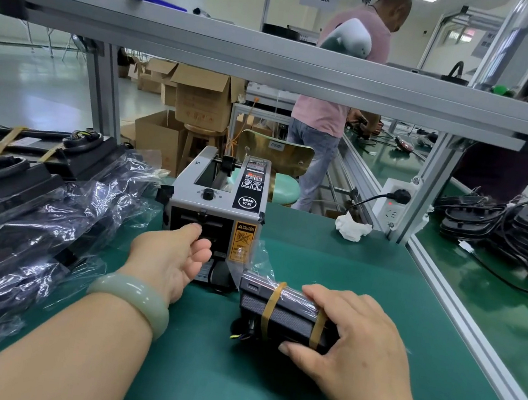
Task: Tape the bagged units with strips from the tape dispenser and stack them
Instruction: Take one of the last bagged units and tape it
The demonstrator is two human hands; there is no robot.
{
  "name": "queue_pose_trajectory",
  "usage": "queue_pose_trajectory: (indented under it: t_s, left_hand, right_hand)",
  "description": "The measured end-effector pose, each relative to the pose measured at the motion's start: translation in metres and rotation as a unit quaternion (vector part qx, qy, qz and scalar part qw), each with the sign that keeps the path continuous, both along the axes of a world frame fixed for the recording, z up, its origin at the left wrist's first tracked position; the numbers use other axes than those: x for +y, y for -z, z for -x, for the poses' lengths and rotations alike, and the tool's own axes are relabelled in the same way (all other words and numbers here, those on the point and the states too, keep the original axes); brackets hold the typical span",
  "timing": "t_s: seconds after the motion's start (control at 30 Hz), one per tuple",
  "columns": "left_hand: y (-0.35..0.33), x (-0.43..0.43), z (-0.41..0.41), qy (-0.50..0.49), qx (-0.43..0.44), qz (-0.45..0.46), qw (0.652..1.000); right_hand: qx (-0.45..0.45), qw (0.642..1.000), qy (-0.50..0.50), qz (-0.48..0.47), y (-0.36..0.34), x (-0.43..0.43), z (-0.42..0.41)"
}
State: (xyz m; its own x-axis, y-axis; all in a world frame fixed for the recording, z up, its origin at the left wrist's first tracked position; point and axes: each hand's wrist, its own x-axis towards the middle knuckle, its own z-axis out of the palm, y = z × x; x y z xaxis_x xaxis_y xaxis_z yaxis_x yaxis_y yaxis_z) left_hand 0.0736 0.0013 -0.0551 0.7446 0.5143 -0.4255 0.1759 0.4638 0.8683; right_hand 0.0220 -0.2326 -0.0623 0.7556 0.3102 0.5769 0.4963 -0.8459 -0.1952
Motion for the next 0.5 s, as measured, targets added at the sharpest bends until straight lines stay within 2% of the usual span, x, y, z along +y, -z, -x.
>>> queue_pose_trajectory:
  t_s: [0.5]
  left_hand:
    - [-0.003, -0.007, -0.003, -0.036, 0.016, -0.028, 0.999]
  right_hand:
    - [0.005, 1.0, 0.013, 0.0, -0.001, 0.002, 0.001]
